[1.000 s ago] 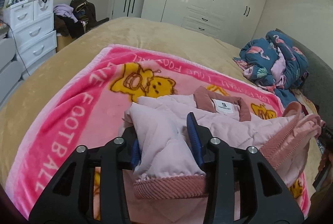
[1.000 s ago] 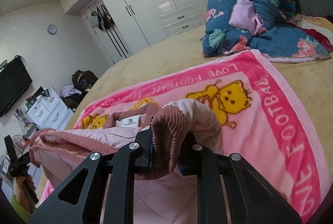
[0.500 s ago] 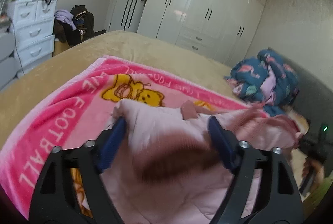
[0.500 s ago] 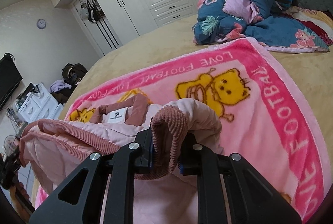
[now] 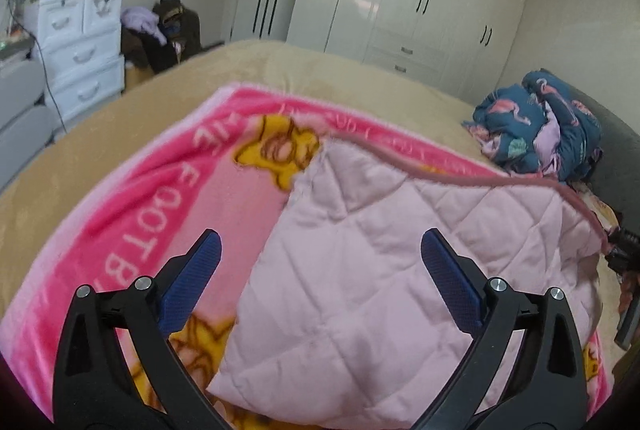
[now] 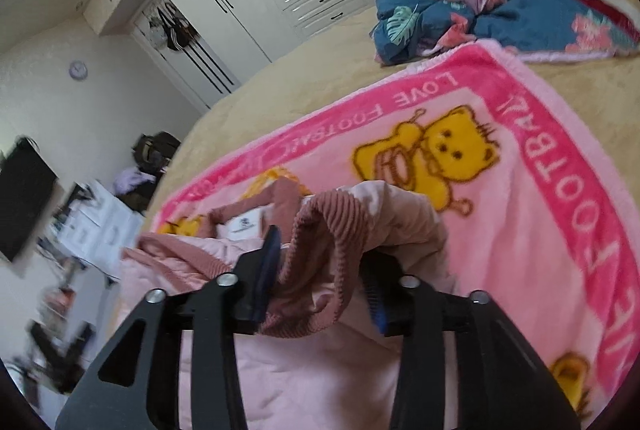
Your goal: Fold large clothes
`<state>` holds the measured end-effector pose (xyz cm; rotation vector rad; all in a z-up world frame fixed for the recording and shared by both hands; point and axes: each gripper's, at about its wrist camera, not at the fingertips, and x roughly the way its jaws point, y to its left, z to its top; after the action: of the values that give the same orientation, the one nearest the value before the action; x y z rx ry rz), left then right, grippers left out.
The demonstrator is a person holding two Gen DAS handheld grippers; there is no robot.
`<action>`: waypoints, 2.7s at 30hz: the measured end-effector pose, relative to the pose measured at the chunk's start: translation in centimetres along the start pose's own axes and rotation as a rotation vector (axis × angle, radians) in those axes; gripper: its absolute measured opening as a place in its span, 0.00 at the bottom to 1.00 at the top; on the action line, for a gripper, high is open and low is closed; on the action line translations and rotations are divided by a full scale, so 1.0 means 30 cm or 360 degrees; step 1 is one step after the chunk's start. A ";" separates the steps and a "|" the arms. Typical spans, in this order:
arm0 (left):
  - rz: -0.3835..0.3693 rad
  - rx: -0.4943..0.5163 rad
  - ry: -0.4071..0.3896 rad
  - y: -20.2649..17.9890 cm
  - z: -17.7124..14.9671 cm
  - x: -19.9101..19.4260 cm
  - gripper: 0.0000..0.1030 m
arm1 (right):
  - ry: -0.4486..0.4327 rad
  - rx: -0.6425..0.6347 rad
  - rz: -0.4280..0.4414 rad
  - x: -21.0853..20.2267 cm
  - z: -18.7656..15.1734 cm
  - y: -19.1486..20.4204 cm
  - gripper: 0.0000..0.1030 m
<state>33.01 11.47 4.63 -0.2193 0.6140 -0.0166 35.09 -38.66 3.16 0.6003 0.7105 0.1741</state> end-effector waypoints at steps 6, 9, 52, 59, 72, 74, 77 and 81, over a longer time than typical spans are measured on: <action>-0.0047 -0.0026 0.0109 0.026 -0.045 0.046 0.91 | -0.0061 -0.0089 0.0090 -0.091 -0.006 0.038 0.89; -0.0059 0.0023 0.0128 0.023 -0.056 0.052 0.91 | -0.0083 -0.0262 -0.0008 -0.146 -0.051 0.059 0.89; 0.0008 0.0214 0.0073 -0.142 0.097 0.246 0.12 | -0.0190 -0.0455 -0.0449 0.035 -0.090 0.019 0.18; 0.0083 0.0194 0.0207 -0.121 0.073 0.375 0.13 | -0.0004 -0.0383 -0.0516 0.159 -0.115 -0.068 0.18; 0.0125 0.0194 0.0248 -0.114 0.037 0.394 0.18 | 0.0090 -0.0299 -0.0564 0.219 -0.162 -0.129 0.26; 0.0137 0.0193 0.0252 -0.115 0.036 0.385 0.21 | 0.0101 -0.0302 -0.0571 0.210 -0.168 -0.126 0.30; 0.0172 0.0209 0.0250 -0.121 0.028 0.365 0.28 | 0.0124 -0.0347 -0.0600 0.195 -0.180 -0.115 0.39; 0.0223 0.0228 0.0234 -0.127 0.024 0.325 0.47 | 0.0100 -0.0261 -0.0597 0.131 -0.188 -0.134 0.72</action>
<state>41.58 7.11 0.44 -0.0362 0.7703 0.0586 34.15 -38.01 -4.71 0.2980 0.8475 -0.0969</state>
